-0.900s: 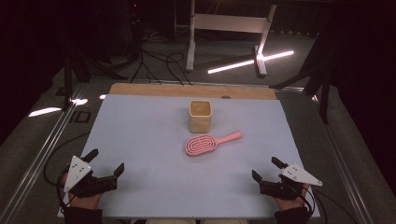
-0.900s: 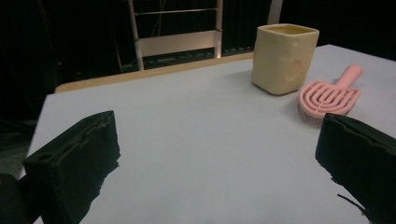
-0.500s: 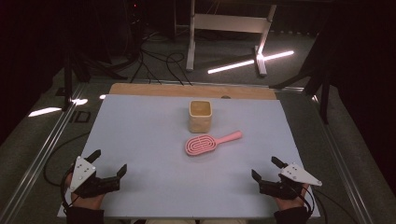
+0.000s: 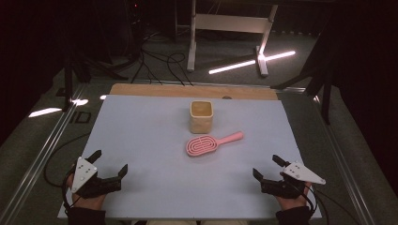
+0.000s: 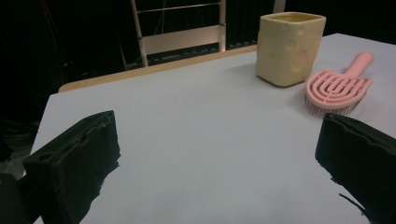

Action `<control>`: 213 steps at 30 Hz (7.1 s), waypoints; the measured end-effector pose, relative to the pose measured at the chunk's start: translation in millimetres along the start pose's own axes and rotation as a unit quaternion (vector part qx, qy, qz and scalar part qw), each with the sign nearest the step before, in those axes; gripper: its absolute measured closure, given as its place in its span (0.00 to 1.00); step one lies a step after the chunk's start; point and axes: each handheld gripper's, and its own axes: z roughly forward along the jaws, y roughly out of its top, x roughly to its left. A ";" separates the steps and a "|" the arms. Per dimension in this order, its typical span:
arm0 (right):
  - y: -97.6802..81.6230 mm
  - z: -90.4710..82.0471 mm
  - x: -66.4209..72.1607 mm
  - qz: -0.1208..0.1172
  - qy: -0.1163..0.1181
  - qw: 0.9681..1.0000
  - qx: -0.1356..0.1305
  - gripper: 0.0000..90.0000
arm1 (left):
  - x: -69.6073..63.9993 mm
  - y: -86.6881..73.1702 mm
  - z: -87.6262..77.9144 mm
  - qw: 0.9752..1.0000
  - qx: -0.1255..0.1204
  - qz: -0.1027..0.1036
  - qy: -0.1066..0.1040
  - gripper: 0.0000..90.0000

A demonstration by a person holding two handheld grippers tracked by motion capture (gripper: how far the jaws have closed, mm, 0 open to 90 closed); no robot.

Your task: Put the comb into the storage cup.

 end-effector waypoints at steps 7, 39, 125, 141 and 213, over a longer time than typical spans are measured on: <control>7.1 1.4 1.7 0.002 0.009 1.000 -0.002 0.10 | 0.9 -0.9 0.1 1.000 -0.001 -0.005 0.005 0.00; 36.4 23.4 6.7 -0.012 0.011 1.000 0.023 0.09 | -0.5 -2.5 1.3 1.000 0.000 -0.004 0.011 0.00; 103.6 121.7 7.1 0.027 0.044 0.997 0.060 0.09 | -1.6 -6.1 3.0 1.000 -0.001 0.000 0.015 0.00; 101.2 136.9 5.4 0.032 0.045 0.996 0.074 0.09 | -2.2 -6.5 3.7 1.000 -0.001 -0.001 0.013 0.00; 78.9 193.2 0.3 0.017 0.024 0.984 0.178 0.24 | -3.6 -8.9 8.5 1.000 0.011 0.004 0.009 0.00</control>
